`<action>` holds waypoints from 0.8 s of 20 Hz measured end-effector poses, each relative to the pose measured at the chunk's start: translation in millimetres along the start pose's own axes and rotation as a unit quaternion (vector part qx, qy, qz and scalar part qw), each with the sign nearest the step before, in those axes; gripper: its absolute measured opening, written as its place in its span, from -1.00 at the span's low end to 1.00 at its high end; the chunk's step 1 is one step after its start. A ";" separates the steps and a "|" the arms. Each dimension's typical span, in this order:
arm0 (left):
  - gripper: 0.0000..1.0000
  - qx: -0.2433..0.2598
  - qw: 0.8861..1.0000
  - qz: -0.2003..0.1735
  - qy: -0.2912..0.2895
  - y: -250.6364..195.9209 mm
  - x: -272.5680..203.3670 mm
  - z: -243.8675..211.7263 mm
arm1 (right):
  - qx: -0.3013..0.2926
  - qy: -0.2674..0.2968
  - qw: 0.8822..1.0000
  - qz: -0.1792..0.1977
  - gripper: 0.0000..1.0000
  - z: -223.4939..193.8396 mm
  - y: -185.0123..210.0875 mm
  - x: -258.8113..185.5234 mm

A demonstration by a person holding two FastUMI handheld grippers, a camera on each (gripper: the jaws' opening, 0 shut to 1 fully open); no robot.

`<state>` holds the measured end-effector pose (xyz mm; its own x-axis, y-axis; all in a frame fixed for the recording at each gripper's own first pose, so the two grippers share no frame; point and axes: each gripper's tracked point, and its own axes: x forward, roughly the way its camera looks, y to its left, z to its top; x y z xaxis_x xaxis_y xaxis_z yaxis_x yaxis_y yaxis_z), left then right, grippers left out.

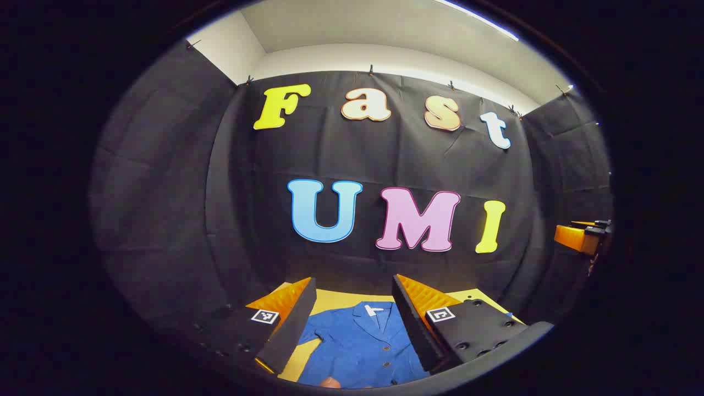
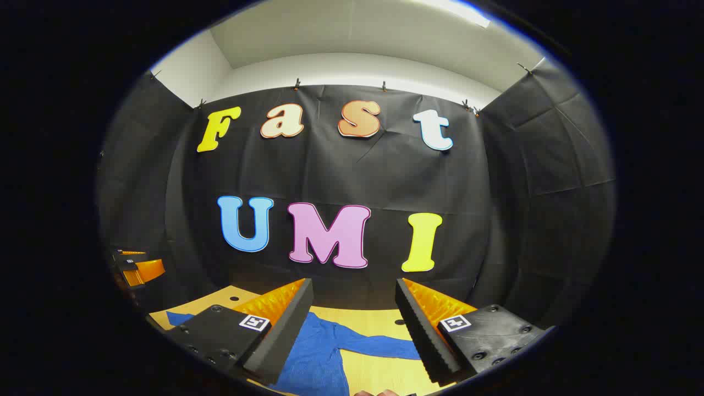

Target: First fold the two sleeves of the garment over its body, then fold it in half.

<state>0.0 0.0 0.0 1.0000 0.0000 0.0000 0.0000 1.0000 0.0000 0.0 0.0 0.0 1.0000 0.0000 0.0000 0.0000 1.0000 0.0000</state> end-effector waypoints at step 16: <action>0.59 0.021 1.000 0.015 -0.010 12.3 7.6 12.3 | -0.014 0.006 1.000 0.004 0.92 -3.2 25.3 11.6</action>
<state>7.6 12.3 12.3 0.9993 0.0304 0.0203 -0.0312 0.9986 0.0421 11.6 25.3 -3.2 0.9999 0.0088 -0.0128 -0.0092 0.9996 -0.0282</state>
